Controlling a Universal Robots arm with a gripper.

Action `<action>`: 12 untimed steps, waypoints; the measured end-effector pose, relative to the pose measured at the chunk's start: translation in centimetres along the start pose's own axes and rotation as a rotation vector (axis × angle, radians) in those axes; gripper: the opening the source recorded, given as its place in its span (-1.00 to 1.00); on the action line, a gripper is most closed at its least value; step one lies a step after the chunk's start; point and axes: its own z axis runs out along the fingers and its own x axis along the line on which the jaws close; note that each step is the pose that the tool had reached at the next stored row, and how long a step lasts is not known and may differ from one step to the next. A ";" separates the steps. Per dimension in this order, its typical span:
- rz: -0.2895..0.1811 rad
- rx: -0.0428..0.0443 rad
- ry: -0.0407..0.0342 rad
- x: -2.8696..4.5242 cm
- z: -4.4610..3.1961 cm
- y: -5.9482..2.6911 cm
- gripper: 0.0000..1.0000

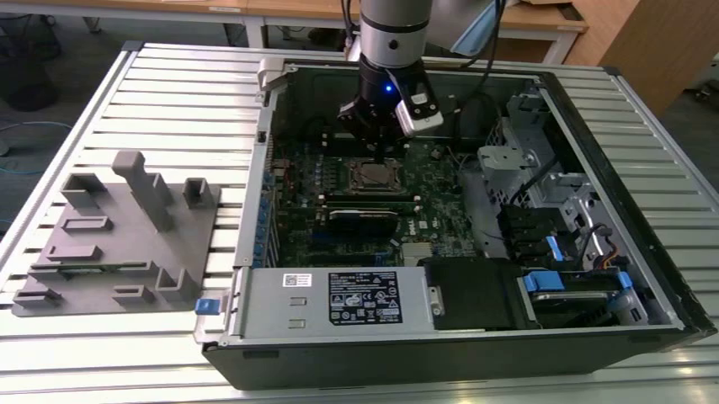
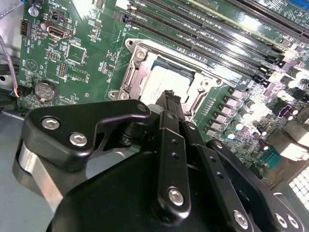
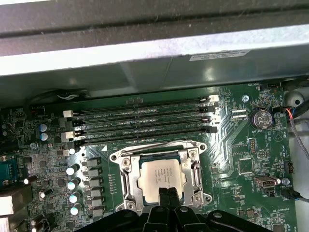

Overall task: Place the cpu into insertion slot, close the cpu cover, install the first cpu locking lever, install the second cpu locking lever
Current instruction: 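Install the second cpu locking lever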

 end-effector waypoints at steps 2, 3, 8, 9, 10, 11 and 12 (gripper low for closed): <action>0.000 0.0002 0.0001 -0.01 -0.01 -0.04 -0.79; 0.000 0.0001 0.0001 -0.01 -0.01 -0.07 -0.79; 0.000 0.0000 0.0000 -0.05 0.00 -0.36 -0.79; 0.000 0.0000 0.0000 -0.05 0.00 -0.40 -0.79; 0.000 -0.0001 0.0000 -0.05 0.00 -0.42 -0.79; 0.000 0.0000 0.0000 -0.05 0.00 -0.42 -0.79; 0.000 0.0000 0.0000 -0.07 0.00 -0.57 -0.79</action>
